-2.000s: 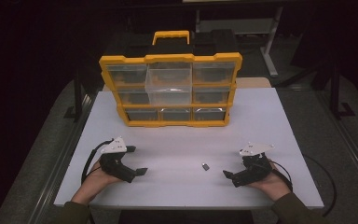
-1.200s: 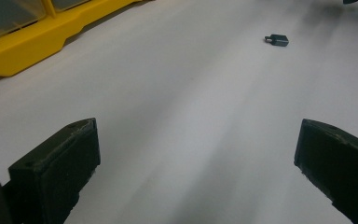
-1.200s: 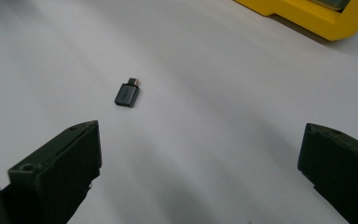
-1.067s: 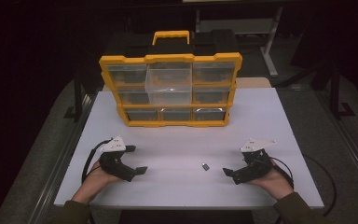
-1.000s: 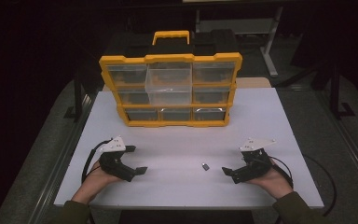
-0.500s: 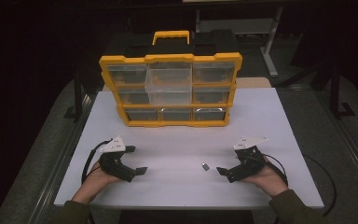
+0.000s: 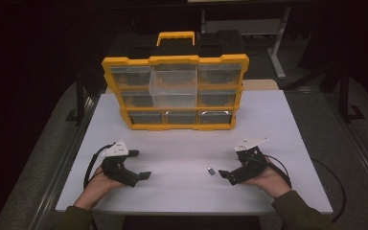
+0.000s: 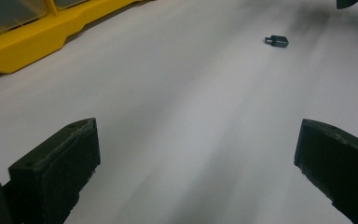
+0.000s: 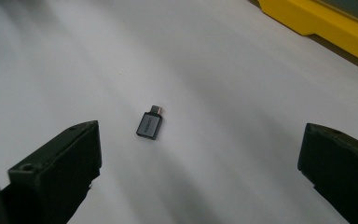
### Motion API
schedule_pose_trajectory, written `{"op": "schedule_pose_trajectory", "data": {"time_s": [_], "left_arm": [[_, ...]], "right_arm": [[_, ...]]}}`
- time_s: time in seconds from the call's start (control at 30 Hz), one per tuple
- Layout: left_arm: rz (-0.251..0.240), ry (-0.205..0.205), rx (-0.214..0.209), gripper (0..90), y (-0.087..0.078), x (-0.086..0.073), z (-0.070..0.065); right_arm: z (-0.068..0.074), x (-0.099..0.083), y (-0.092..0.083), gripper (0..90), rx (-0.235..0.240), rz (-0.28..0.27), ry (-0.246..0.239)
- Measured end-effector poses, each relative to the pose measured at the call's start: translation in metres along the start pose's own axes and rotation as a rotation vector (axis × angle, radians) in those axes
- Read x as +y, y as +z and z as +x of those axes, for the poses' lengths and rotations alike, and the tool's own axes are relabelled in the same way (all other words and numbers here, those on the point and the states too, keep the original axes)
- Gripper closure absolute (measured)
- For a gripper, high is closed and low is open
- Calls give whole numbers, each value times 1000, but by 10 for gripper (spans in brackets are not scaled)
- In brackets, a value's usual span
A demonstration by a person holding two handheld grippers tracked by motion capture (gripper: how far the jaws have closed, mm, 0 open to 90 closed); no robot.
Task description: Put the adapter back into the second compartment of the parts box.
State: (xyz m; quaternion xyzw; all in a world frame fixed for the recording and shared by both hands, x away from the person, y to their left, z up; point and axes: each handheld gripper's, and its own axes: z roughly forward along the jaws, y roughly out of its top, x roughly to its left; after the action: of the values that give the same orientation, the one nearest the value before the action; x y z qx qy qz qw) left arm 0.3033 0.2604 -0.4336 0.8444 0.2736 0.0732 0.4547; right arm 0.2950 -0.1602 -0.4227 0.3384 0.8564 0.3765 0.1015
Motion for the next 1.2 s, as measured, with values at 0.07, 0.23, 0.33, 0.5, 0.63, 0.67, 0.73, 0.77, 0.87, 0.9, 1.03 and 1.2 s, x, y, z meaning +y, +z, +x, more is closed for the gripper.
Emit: {"op": "schedule_pose_trajectory", "data": {"time_s": [0.07,0.23,0.33,0.5,0.63,0.67,0.73,0.77,0.87,0.9,1.03,1.2], "left_arm": [[-1,-2,0,0,0,0,0],[-2,-4,-1,0,0,0,0],[-2,-4,-2,0,0,0,0],[-1,-6,-3,0,-1,0,0],[-2,-6,-3,0,-1,0,0],[-2,-6,-2,0,-1,0,0],[-3,-7,-3,0,-1,0,0],[-3,-8,-3,0,-1,0,0],[-3,-7,-3,0,-1,0,0],[-3,-7,-3,0,-1,0,0],[-4,-8,-3,0,-1,0,0],[-7,-7,-1,0,-1,0,1]], "right_arm": [[0,1,0,0,1,2,0],[1,6,2,0,3,1,-7],[1,9,5,0,6,2,-13],[1,11,6,0,7,4,-12],[1,15,9,0,13,3,-15],[1,16,9,0,13,2,-18],[1,17,11,0,16,7,-14],[1,17,11,0,16,7,-14],[1,19,13,0,18,11,-17],[1,19,13,0,18,11,-17],[2,22,16,0,19,12,-21],[2,27,20,0,22,17,-20]]}}
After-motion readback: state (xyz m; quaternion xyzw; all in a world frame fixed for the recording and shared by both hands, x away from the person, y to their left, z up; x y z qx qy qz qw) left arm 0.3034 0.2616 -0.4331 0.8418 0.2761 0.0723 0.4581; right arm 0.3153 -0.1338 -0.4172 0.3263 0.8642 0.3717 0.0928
